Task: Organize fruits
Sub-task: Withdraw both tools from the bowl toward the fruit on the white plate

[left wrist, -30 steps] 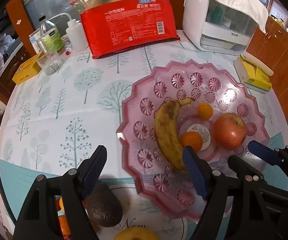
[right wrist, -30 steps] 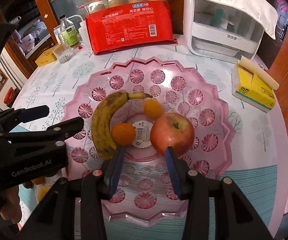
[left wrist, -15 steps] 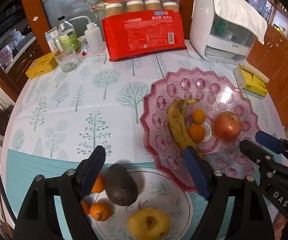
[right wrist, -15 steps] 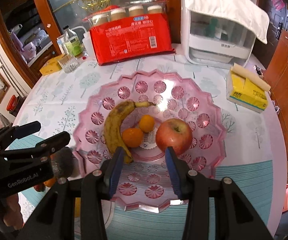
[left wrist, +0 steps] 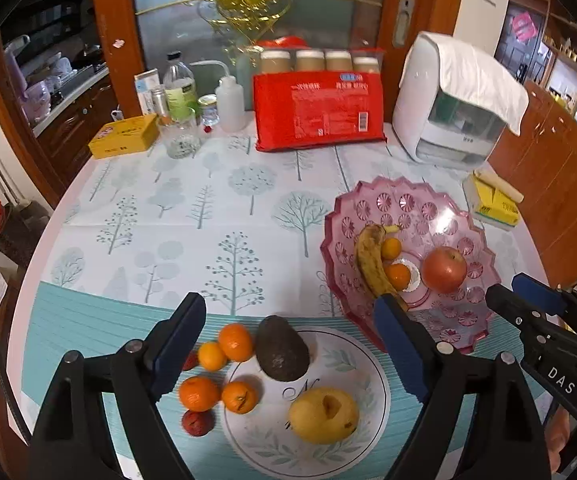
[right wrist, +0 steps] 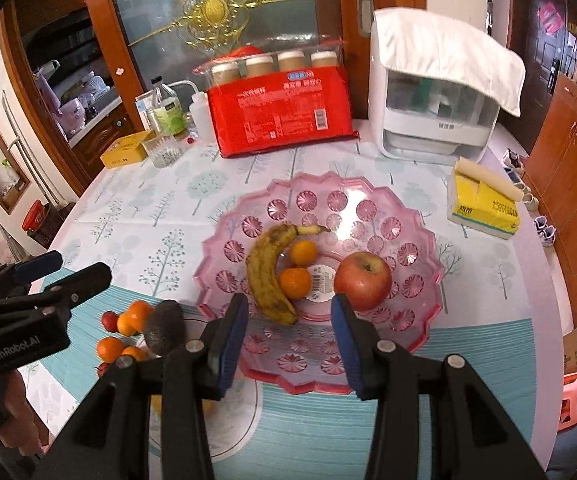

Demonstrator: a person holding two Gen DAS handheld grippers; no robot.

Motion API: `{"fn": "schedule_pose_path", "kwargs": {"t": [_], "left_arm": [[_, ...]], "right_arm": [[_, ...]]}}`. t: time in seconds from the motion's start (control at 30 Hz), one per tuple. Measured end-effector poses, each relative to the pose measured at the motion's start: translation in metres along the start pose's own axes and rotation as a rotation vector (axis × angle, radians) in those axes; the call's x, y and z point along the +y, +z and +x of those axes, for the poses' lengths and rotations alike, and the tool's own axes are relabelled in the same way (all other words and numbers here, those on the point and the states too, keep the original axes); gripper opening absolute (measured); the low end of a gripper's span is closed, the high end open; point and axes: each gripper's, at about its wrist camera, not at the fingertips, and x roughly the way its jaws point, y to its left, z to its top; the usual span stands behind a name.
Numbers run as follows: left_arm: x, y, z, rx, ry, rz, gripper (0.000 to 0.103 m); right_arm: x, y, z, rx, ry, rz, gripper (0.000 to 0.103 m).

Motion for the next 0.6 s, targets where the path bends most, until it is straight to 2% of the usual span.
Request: {"fn": "schedule_pose_path", "kwargs": {"t": [0.4, 0.6], "left_arm": [[0.054, -0.014, -0.054, -0.071, 0.01, -0.032, 0.086], [0.081, -0.023, -0.069, -0.081, 0.013, -0.03, 0.086]], "right_arm": [[0.039, 0.0, -0.044, -0.087, 0.0, 0.001, 0.044], [0.058, -0.005, -0.058, -0.114, -0.003, 0.017, 0.05]]}}
